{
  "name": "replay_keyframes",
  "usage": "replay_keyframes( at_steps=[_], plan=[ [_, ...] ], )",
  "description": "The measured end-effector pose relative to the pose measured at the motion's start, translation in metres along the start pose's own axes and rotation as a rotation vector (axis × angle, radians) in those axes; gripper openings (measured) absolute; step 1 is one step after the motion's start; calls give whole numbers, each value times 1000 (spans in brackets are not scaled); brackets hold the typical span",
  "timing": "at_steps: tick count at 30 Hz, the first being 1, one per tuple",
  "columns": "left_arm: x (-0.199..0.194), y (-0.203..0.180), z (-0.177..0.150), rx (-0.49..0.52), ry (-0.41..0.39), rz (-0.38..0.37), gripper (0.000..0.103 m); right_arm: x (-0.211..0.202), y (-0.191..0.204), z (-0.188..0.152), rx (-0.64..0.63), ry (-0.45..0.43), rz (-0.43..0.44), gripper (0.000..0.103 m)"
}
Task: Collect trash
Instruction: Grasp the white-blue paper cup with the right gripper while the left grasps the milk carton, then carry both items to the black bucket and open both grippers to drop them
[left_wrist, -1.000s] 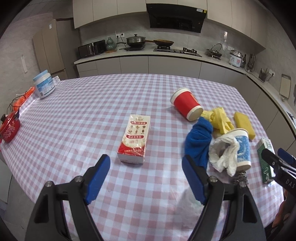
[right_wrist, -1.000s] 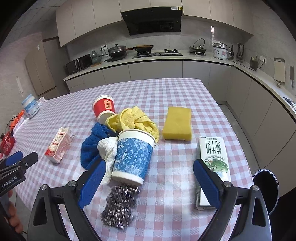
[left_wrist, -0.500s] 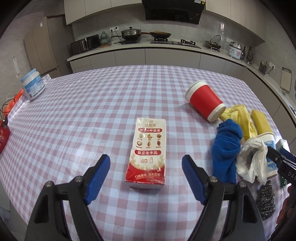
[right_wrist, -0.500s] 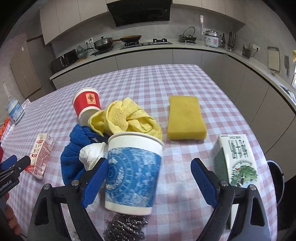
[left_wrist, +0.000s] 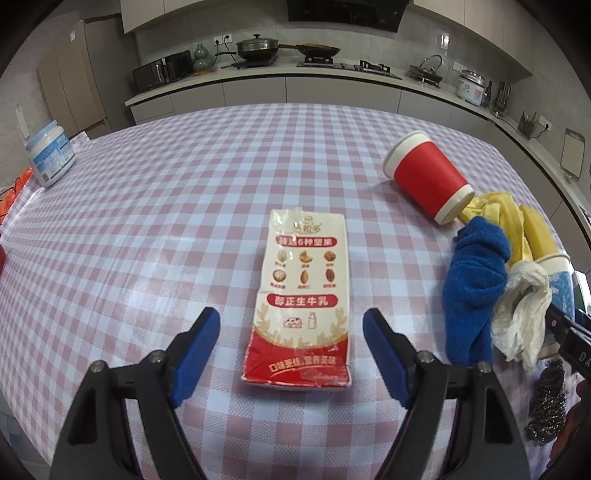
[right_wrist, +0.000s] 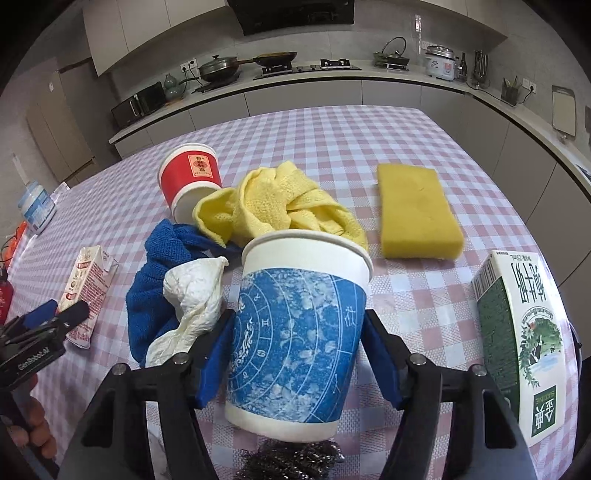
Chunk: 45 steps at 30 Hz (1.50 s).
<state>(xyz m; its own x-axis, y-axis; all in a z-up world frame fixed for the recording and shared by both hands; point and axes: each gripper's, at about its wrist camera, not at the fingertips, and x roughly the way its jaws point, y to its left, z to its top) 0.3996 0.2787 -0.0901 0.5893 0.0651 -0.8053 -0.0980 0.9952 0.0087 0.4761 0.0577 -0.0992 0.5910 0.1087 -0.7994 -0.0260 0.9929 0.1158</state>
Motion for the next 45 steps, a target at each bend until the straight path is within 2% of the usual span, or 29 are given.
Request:
replay_keyframes(
  at_steps=[4, 7, 8, 9, 16, 26, 33, 45],
  plan=[
    [6, 1, -3, 2, 13, -1, 76, -4, -2, -1, 6, -15, 4, 67],
    [9, 1, -5, 5, 19, -8, 64, -10, -3, -1, 4, -40, -2, 66],
    [10, 1, -6, 3, 20, -13, 56, -13, -2, -2, 3, -48, -5, 66],
    [10, 1, -7, -1, 19, -20, 54, -16, -2, -1, 2, -56, -8, 65],
    [-9, 1, -9, -16, -34, -38, 53, -38, -4, 1, 9, -112, -14, 65],
    [-67, -7, -3, -14, -136, -75, 53, -78, -15, 5, 15, -182, 2, 65],
    [-108, -37, -8, 0, -179, -104, 53, -109, -36, -1, 8, -204, 32, 65],
    [-144, -98, -37, 10, -206, -149, 53, -158, -88, -28, -5, -232, 41, 65]
  ],
)
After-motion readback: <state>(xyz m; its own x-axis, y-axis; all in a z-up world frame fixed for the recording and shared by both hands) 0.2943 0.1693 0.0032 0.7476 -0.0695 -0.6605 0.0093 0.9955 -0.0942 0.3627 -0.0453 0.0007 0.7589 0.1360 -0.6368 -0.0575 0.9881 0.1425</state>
